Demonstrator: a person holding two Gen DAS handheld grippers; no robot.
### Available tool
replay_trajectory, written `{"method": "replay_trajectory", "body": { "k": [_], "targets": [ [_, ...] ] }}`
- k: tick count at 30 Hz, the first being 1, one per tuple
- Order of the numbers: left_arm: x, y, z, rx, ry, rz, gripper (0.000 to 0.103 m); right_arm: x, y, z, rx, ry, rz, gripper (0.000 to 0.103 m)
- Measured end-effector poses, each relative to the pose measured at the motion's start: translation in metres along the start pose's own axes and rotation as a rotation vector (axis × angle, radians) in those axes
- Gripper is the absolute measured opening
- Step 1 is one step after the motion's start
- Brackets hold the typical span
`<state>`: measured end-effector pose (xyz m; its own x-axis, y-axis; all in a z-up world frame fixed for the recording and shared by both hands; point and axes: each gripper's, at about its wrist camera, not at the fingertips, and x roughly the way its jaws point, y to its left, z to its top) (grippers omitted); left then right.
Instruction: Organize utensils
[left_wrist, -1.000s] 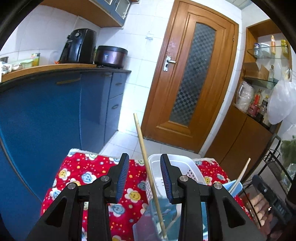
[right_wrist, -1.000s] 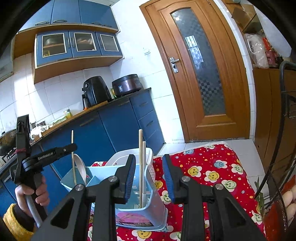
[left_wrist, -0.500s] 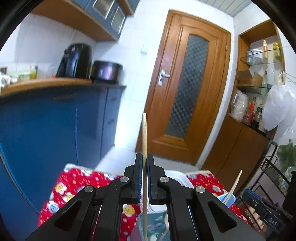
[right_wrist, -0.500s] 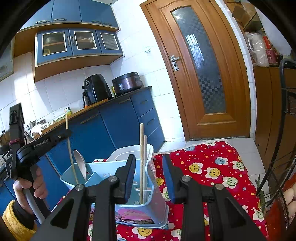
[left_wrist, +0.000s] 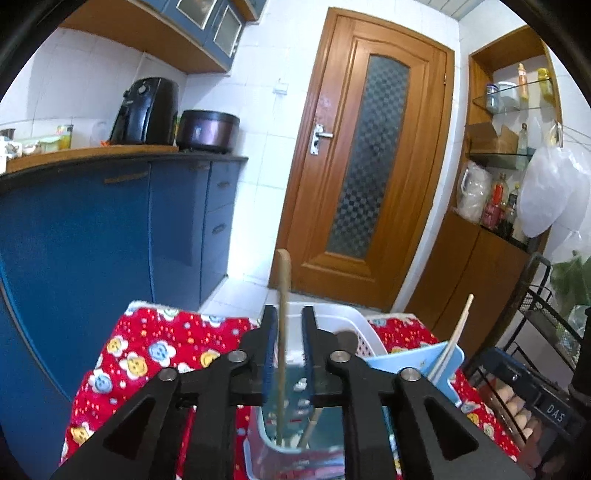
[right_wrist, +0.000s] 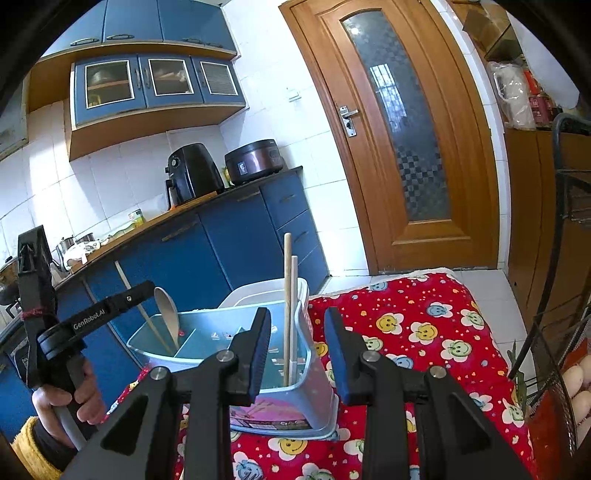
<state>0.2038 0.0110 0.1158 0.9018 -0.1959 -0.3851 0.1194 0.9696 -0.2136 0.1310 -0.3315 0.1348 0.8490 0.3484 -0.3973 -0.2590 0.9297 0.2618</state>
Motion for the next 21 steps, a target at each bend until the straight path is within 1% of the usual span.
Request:
{"method": "replay_trajectory", "body": {
  "k": [1,2,3,10,21],
  "targets": [
    [-0.003,0.0,-0.001,0.0,0.002,0.001,0.024,-0.001,0.0,0.0,0.0,0.001,0.0,0.033],
    [-0.005,0.0,-0.002,0.0,0.002,0.001,0.032,-0.003,0.002,-0.001,0.001,0.001,0.001,0.033],
    [-0.008,-0.001,-0.003,0.003,0.0,0.001,0.036,-0.005,0.002,-0.002,0.001,0.002,0.0,0.033],
    [-0.028,-0.005,-0.011,0.028,0.022,0.003,0.036,-0.021,0.007,-0.009,0.015,0.029,0.002,0.033],
    [-0.063,-0.007,-0.034,0.009,0.083,-0.018,0.036,-0.044,0.013,-0.029,0.035,0.095,-0.001,0.033]
  ]
}}
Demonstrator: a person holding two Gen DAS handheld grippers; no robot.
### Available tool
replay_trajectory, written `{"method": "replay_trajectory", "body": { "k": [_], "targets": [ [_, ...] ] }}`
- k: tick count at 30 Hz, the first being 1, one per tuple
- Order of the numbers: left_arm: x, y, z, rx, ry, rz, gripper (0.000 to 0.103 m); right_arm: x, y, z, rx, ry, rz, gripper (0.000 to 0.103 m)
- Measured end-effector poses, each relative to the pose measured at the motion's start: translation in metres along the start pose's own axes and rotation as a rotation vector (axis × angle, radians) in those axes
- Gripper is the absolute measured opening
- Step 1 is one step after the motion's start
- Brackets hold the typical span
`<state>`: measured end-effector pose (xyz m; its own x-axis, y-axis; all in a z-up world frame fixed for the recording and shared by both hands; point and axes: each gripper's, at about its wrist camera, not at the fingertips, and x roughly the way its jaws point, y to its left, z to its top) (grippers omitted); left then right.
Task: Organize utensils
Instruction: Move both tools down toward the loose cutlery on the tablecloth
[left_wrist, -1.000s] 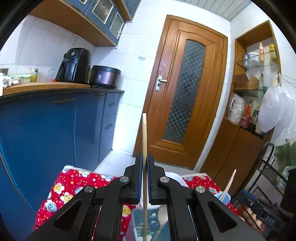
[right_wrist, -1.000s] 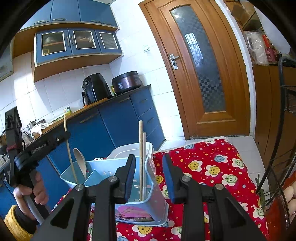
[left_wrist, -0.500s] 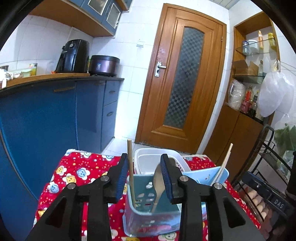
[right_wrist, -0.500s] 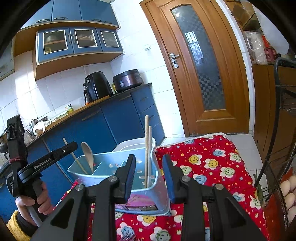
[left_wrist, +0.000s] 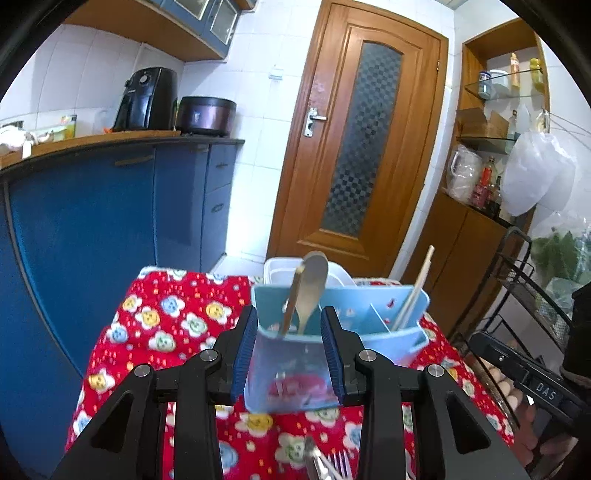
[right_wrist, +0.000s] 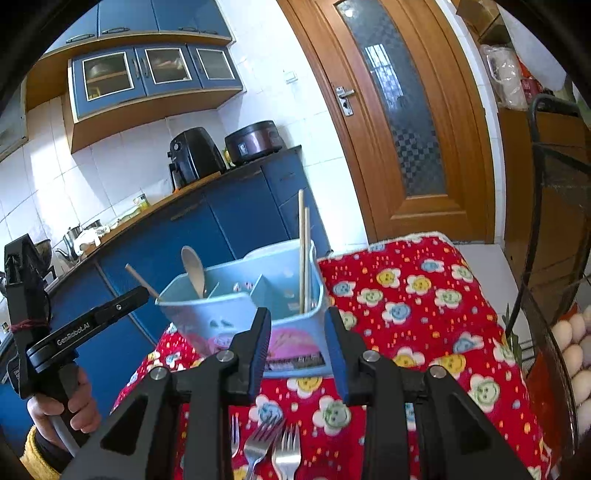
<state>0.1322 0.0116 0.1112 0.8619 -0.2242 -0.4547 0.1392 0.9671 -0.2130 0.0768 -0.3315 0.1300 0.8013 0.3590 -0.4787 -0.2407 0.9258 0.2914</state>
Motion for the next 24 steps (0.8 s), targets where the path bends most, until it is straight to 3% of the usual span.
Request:
{"method": "replay_trajectory", "body": {
  "k": [24],
  "targets": [
    [-0.012,0.007,-0.086,-0.043,0.235,0.003,0.036,-0.018,0.006,-0.061,0.053,0.15,-0.023,0.033]
  ]
}}
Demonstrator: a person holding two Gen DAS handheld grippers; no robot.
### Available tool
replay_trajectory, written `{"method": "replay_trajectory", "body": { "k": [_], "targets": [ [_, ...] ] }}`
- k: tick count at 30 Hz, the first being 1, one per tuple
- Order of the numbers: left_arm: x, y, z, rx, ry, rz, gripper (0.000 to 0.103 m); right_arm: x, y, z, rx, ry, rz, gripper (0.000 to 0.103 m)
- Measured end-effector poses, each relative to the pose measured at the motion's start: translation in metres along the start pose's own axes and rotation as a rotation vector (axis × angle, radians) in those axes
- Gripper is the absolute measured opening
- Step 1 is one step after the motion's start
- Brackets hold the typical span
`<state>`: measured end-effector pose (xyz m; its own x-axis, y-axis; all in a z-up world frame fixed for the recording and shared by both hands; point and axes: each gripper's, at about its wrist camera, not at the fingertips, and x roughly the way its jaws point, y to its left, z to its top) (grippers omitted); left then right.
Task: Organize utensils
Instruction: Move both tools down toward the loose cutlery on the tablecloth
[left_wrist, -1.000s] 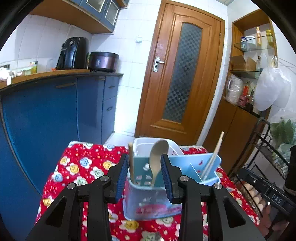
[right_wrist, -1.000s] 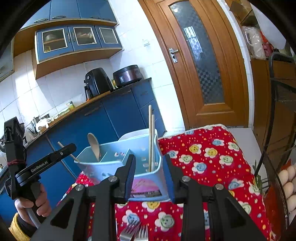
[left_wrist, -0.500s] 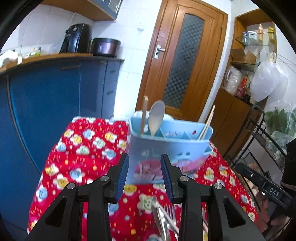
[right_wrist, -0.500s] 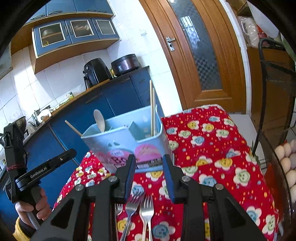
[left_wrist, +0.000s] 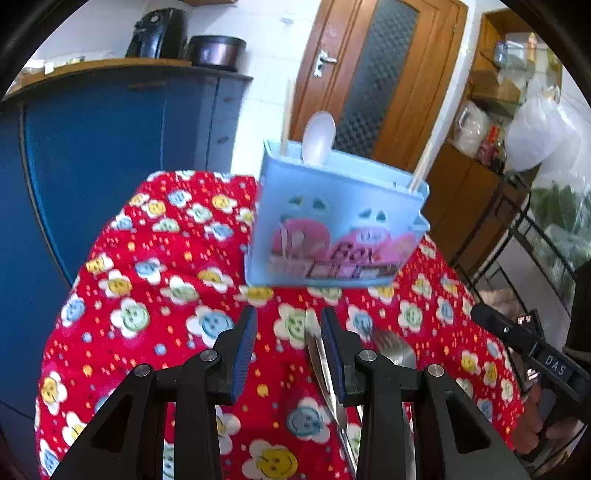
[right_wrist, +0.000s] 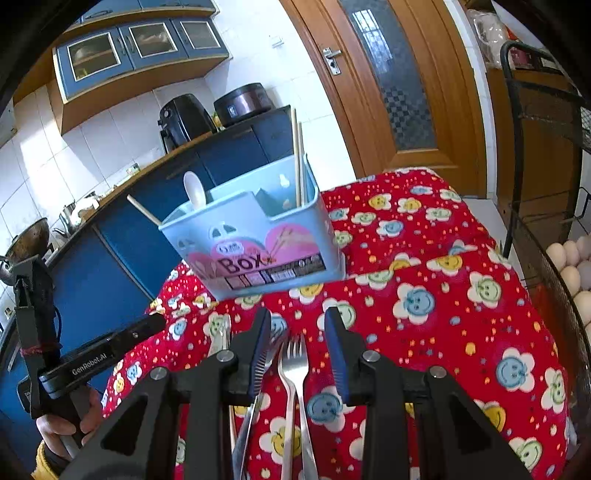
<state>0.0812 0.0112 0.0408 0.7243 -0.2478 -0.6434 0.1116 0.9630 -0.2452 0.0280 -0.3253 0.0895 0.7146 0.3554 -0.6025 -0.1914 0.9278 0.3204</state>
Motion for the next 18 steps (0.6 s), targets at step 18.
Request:
{"method": "replay_trajectory", "body": {
  "k": [18],
  "targets": [
    [0.036,-0.012,-0.03,0.006,0.164,-0.034,0.036,0.003,-0.018,-0.016,0.058,0.038,-0.009,0.033]
  ]
}}
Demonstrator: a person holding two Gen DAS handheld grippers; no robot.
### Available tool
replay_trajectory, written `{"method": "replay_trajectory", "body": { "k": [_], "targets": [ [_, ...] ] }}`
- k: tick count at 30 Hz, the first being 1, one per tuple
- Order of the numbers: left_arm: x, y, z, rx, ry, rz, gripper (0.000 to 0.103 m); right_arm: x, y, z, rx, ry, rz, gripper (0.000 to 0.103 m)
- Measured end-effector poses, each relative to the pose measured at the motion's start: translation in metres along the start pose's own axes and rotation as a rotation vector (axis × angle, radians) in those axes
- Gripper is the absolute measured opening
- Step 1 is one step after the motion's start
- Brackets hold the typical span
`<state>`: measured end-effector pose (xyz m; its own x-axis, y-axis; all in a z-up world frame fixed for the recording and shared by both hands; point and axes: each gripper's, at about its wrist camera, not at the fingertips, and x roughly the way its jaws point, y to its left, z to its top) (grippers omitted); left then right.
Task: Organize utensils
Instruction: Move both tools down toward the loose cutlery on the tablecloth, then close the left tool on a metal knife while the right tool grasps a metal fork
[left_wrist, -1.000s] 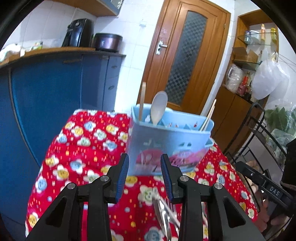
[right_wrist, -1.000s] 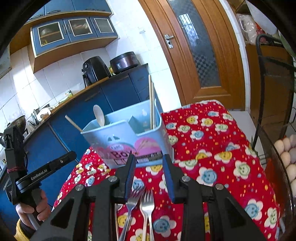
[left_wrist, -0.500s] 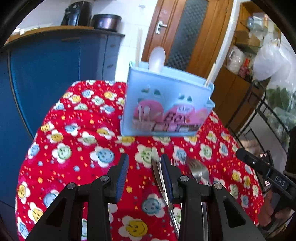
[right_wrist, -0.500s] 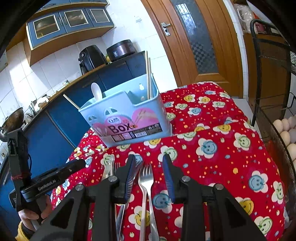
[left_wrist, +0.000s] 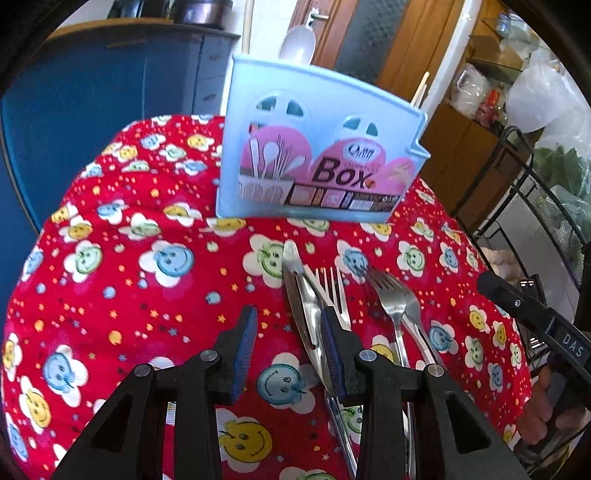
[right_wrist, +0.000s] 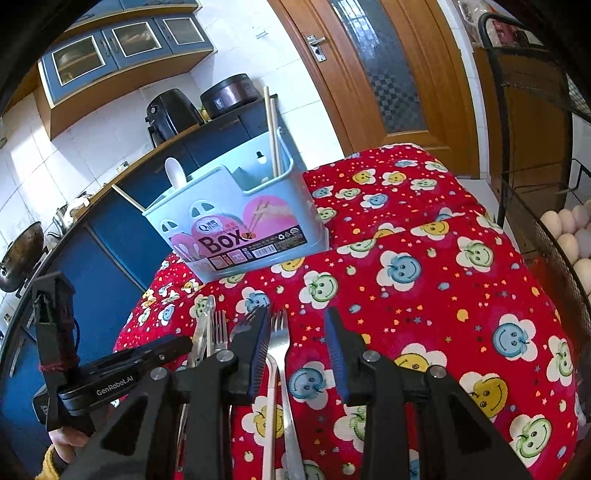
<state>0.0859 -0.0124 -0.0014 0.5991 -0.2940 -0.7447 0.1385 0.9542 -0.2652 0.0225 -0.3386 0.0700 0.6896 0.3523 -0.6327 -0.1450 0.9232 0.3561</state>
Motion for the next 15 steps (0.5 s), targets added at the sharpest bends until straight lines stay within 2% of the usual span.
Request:
{"method": "replay_trajectory", "body": {
  "k": [4,7,10,12,15],
  "targets": [
    [0.009,0.0,-0.002,-0.011,0.026,-0.018,0.035,0.001,-0.004,-0.001,0.012,0.006,-0.002,0.033],
    [0.015,0.0,-0.004,-0.024,0.043,-0.018,0.029,0.003,-0.006,-0.002,0.02,0.011,-0.001,0.033],
    [0.017,0.002,-0.005,-0.031,0.036,-0.019,0.021,0.003,-0.007,-0.003,0.021,0.013,0.0,0.033],
    [0.017,0.002,-0.004,-0.035,0.036,-0.036,0.011,0.004,-0.006,-0.003,0.022,0.016,0.003,0.033],
    [0.016,0.002,-0.004,-0.042,0.033,-0.049,0.006,0.006,-0.005,-0.004,0.022,0.02,0.007,0.033]
  ]
}}
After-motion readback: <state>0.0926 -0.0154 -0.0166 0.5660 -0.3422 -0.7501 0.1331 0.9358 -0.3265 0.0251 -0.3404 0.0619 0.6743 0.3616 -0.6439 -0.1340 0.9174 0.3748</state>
